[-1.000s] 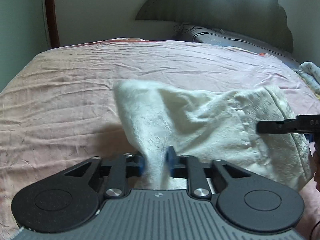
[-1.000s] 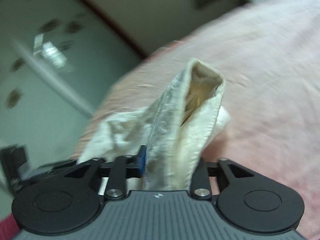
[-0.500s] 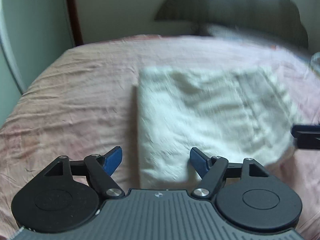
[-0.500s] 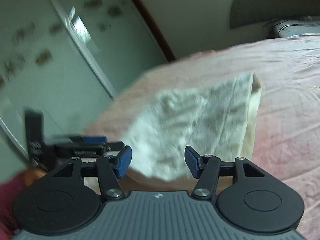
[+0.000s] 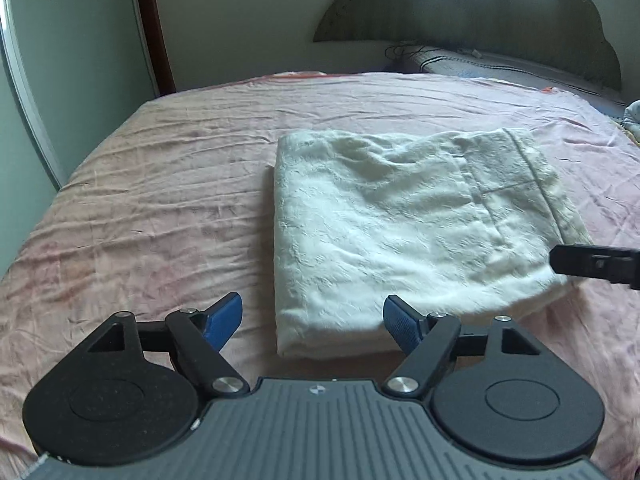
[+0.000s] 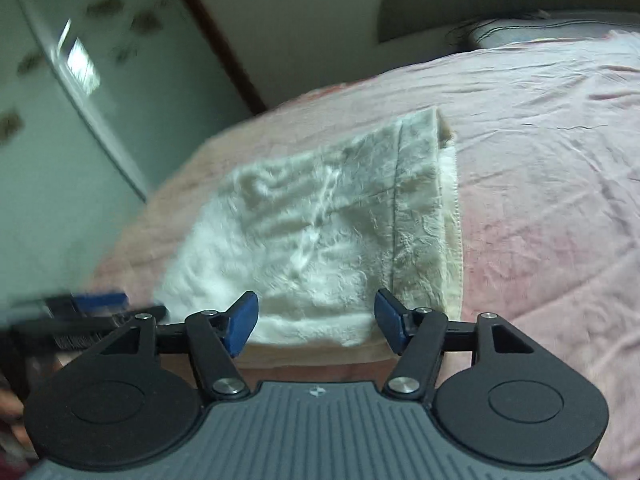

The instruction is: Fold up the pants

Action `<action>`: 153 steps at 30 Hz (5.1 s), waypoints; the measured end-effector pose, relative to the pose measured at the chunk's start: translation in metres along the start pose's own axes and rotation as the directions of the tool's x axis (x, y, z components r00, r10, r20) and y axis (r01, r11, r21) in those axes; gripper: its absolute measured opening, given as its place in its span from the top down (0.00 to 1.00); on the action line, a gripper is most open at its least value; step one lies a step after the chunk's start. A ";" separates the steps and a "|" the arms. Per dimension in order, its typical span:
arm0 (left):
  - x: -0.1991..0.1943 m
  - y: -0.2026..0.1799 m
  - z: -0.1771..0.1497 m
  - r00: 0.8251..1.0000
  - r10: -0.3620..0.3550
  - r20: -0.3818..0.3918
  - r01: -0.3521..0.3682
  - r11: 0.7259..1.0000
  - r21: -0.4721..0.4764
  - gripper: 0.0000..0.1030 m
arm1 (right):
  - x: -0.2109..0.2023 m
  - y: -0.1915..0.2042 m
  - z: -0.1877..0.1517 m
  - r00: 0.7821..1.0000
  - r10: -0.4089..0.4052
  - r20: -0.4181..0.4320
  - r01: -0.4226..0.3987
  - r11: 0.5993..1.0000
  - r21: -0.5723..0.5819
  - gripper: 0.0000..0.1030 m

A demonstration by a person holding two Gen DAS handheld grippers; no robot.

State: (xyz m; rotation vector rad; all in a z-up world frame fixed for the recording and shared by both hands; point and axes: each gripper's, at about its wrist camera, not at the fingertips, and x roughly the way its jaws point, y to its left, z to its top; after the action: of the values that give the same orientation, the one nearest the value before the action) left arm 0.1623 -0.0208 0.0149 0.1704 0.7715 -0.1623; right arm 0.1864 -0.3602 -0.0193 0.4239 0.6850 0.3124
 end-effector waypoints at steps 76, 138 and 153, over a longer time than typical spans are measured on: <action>-0.002 -0.008 -0.088 0.996 0.031 0.082 -0.023 0.995 -0.093 0.00 | -0.006 0.065 -0.109 0.937 -0.344 0.066 0.349 0.909 -0.226 0.00; -0.003 -0.007 -0.090 0.996 0.028 0.089 -0.018 0.994 -0.109 0.00 | -0.003 0.062 -0.103 0.924 -0.374 0.074 0.381 0.896 -0.227 0.00; -0.003 -0.007 -0.090 0.996 0.029 0.089 -0.019 0.994 -0.109 0.00 | -0.004 0.061 -0.103 0.925 -0.372 0.075 0.380 0.897 -0.226 0.00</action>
State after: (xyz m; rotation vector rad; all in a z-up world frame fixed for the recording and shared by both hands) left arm 0.0979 -0.0082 -0.0470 0.0694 0.6863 -0.1047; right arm 0.1067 -0.2803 -0.0600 0.0617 0.6757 0.0174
